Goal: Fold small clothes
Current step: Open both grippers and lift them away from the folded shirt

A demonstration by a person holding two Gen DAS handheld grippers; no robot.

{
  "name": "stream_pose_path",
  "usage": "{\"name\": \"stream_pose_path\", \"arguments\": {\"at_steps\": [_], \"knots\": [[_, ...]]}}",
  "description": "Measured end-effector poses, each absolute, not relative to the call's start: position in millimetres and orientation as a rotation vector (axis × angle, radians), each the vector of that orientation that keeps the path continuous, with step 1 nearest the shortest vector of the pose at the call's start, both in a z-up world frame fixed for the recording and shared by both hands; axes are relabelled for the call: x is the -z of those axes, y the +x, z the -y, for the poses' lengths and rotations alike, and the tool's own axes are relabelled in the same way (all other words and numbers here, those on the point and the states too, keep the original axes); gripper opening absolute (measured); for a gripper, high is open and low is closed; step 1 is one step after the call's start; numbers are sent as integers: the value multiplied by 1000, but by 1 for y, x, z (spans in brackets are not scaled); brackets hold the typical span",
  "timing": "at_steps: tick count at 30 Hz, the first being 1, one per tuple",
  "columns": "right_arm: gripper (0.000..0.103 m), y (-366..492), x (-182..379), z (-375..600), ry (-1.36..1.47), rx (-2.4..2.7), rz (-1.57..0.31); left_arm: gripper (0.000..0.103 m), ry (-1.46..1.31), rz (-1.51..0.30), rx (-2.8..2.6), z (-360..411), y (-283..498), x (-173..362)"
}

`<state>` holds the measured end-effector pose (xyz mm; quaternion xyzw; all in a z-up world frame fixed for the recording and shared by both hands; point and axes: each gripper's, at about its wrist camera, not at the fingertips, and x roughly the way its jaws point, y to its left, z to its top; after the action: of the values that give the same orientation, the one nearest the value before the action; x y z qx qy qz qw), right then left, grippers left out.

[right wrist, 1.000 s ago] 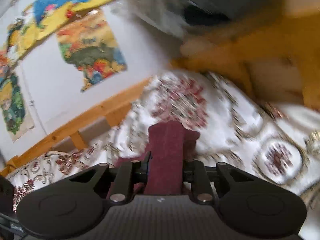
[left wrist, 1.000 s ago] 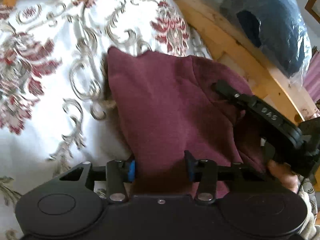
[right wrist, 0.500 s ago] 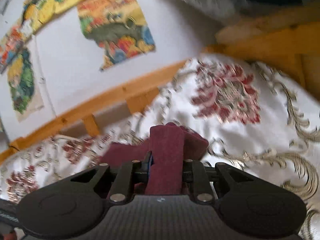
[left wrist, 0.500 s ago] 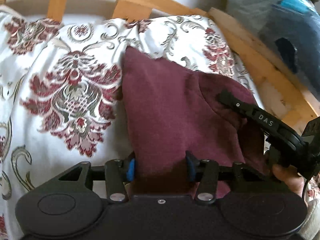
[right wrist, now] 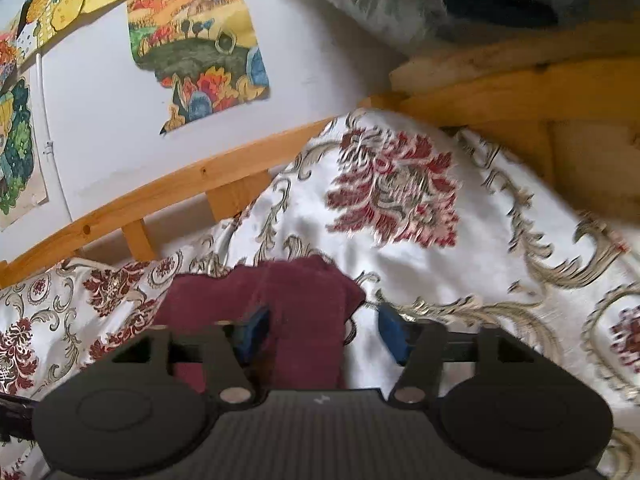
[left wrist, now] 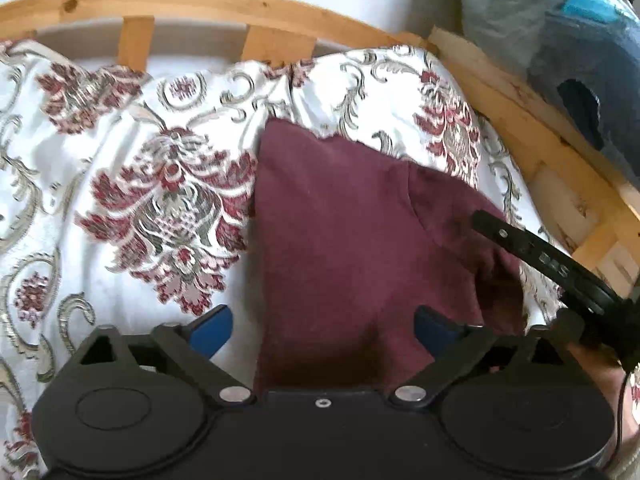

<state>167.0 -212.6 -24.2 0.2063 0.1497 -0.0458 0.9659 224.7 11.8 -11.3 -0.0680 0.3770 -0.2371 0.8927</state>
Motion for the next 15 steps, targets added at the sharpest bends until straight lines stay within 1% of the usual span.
{"name": "stream_pose_path", "arguments": {"at_steps": [2,4,6,8,15], "knots": [[92,152,15,211,410,92,-281,102,-146,-756,475,-13,217,2],[96,138,6,208,387,91,-267,102,-144,-736,469,-14,209,-7],[98,121,-4,203,334,83,-252,102,-146,-724,473,-17,200,-14],[103,100,-13,197,299,76,-228,102,-149,-701,474,-21,186,-21],[103,25,-27,173,262,117,-191,102,-104,-573,453,-43,125,-40]]}}
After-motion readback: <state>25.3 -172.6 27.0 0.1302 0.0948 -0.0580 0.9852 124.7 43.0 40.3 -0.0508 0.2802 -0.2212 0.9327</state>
